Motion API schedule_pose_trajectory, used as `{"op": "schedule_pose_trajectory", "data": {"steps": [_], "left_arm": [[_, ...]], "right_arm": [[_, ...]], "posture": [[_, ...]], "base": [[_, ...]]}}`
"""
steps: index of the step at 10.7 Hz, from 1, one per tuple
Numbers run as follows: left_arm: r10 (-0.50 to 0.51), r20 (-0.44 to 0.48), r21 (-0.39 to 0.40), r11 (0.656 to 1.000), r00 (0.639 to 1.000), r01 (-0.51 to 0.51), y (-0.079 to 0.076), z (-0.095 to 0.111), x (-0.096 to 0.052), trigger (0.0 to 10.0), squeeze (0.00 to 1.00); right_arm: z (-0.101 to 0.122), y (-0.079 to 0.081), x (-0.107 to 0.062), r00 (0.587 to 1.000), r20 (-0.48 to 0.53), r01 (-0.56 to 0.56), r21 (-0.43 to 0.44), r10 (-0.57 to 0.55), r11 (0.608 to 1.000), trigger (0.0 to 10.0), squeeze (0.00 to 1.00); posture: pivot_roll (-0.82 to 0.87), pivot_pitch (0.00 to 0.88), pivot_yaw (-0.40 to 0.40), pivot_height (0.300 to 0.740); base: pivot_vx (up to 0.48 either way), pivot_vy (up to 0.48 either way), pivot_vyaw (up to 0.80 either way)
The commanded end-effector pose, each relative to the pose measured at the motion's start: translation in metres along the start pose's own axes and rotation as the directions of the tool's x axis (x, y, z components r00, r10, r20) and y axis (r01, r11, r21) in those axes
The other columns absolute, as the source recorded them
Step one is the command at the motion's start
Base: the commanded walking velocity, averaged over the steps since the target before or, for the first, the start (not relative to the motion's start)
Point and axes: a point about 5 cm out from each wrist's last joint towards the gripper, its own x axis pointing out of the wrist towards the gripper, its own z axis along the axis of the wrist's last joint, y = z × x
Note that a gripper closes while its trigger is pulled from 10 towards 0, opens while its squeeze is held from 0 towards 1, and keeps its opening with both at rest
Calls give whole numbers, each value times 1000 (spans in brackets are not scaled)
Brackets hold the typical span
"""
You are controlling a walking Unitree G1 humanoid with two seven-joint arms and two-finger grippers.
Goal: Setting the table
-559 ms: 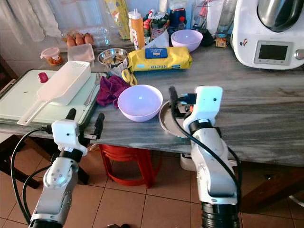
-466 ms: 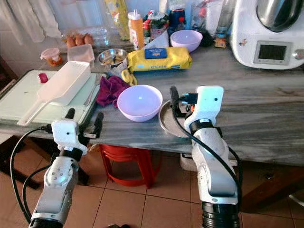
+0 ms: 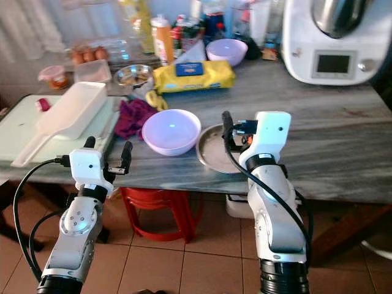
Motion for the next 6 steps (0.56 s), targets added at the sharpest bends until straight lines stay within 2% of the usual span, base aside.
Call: {"op": "schedule_pose_trajectory", "data": {"steps": [1, 2, 4, 6], "left_arm": [[9, -26, 17, 1000, 1000, -9, 2, -4, -2, 10000, 0], [7, -30, 20, 1000, 1000, -6, 1, -4, -2, 10000, 0], [2, -39, 16, 1000, 999, -2, -1, -5, -3, 10000, 0], [0, -44, 18, 1000, 999, 0, -2, -5, -1, 10000, 0]], "right_arm": [[-10, 4, -3, 999, -44, -10, -11, 9, 1000, 10000, 0], [-11, 4, -4, 999, -43, -7, -17, 6, 1000, 10000, 0], [-14, 0, -6, 998, -35, 48, -33, -49, 998, 10000, 0], [-19, -5, -6, 998, -58, 39, 38, -36, 999, 10000, 0]], "posture": [[-146, 71, 83, 740], [-147, 72, 83, 740], [-149, 75, 83, 740], [-148, 74, 84, 740]], "base": [[0, 0, 0], [0, 0, 0], [-272, 0, 0], [-306, 0, 0]]}}
